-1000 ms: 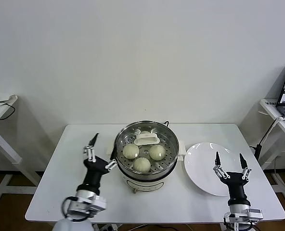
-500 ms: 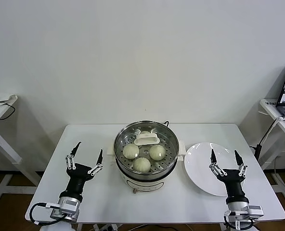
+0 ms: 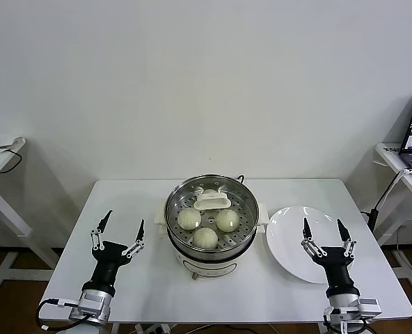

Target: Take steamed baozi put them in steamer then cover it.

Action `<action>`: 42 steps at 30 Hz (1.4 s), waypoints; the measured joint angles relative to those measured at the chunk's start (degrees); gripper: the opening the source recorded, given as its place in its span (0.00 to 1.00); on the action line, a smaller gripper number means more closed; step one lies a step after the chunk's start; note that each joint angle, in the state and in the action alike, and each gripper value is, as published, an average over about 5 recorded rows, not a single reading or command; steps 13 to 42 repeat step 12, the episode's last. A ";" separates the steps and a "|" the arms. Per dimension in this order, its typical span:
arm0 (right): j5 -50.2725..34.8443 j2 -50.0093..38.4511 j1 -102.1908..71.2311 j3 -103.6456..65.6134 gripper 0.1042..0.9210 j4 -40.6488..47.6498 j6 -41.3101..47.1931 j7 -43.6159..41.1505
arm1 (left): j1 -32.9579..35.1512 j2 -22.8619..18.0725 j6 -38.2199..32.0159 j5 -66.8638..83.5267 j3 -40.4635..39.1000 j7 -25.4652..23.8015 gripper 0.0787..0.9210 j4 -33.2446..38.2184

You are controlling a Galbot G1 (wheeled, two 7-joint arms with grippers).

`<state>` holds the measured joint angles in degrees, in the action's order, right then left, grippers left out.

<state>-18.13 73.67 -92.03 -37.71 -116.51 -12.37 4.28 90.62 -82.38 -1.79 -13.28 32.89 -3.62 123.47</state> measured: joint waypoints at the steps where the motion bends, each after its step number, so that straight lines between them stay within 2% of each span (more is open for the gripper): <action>1: 0.07 0.03 -0.05 0.00 0.88 -0.03 0.05 0.00 | 0.07 0.02 -0.12 0.20 0.03 -0.02 0.88 -0.09; 42: 0.59 -0.14 -0.47 -0.08 0.88 -0.44 0.48 -0.06 | 0.62 0.16 -0.88 1.55 0.73 -0.30 0.88 -0.47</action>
